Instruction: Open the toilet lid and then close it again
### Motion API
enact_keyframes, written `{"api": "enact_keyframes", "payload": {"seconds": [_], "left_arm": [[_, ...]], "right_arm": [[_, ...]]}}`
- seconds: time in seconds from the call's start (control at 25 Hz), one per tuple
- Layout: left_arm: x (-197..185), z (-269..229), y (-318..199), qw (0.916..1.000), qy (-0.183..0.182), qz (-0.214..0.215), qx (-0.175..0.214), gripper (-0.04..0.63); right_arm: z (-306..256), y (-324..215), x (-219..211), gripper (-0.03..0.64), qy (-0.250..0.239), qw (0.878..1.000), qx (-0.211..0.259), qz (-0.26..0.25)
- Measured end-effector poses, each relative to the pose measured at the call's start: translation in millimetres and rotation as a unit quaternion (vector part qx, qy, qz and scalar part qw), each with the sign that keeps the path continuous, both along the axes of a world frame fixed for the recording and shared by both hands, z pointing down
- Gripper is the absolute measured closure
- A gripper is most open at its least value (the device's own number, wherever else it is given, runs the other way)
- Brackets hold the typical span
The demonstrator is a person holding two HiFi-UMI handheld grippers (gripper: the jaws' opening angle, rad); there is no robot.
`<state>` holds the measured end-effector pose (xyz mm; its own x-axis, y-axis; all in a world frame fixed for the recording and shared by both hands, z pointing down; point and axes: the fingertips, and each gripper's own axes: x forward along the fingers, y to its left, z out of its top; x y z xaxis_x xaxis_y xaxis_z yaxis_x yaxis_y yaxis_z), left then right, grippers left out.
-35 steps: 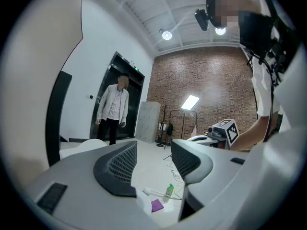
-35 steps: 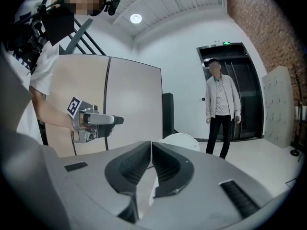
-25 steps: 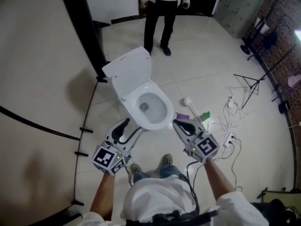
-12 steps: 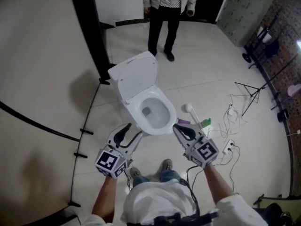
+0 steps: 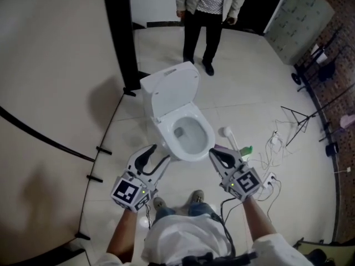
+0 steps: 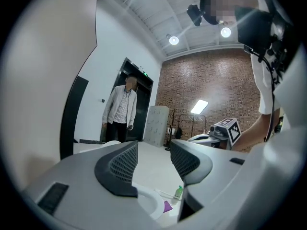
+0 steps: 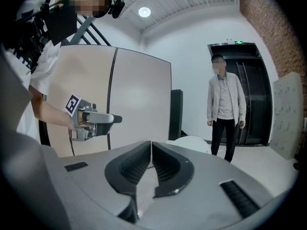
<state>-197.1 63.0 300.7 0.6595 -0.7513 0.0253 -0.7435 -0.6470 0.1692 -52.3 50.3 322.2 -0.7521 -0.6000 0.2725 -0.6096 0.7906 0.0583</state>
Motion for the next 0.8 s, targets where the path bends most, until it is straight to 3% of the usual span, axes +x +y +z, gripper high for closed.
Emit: {"api": "enact_keyframes", "payload": {"seconds": [0.24,0.4,0.64,0.8], "left_arm": [[-12,-7,-7,0.9994,-0.018,-0.016,0.023,0.391],[4,-7,-13,0.9991,-0.02,-0.035,0.012,0.391],[67,0,-53,0.9908,-0.016,-0.134,-0.002,0.391],[129,9,-79,0.9747,-0.001,-0.223,-0.02,0.391]], "right_arm": [[-11,-16,-5,0.609,0.004,0.999,0.022,-0.027],[-15,-40,16,0.609,-0.002,0.998,0.031,-0.045],[0,-115,82,0.609,-0.004,0.99,0.035,-0.14],[14,-170,145,0.609,0.008,0.98,0.015,-0.2]]}}
